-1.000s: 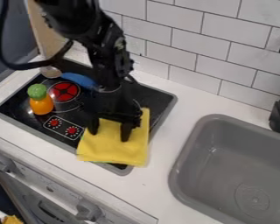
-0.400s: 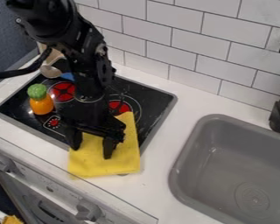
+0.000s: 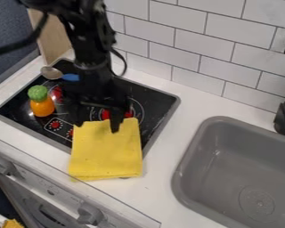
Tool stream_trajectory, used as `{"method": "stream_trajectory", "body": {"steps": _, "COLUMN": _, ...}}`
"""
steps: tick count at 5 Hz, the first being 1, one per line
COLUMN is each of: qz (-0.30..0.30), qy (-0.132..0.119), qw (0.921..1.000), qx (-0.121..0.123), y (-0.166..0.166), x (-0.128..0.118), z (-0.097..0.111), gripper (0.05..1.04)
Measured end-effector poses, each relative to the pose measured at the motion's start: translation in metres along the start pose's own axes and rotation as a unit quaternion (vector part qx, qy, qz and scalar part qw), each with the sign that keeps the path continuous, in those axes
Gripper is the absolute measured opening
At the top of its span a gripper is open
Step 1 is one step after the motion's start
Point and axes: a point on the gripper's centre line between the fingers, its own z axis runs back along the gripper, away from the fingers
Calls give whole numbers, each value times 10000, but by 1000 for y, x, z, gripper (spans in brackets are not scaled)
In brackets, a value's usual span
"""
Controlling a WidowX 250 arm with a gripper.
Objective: Move the yellow cloth to the bottom right of the burner
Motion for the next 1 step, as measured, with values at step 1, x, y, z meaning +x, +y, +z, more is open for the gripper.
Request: {"method": "stream_trajectory", "body": {"steps": 1, "qz": -131, "qy": -288, "qw": 9994, "qx": -102, "y": 1, "x": -5, "z": 20, "gripper": 999}}
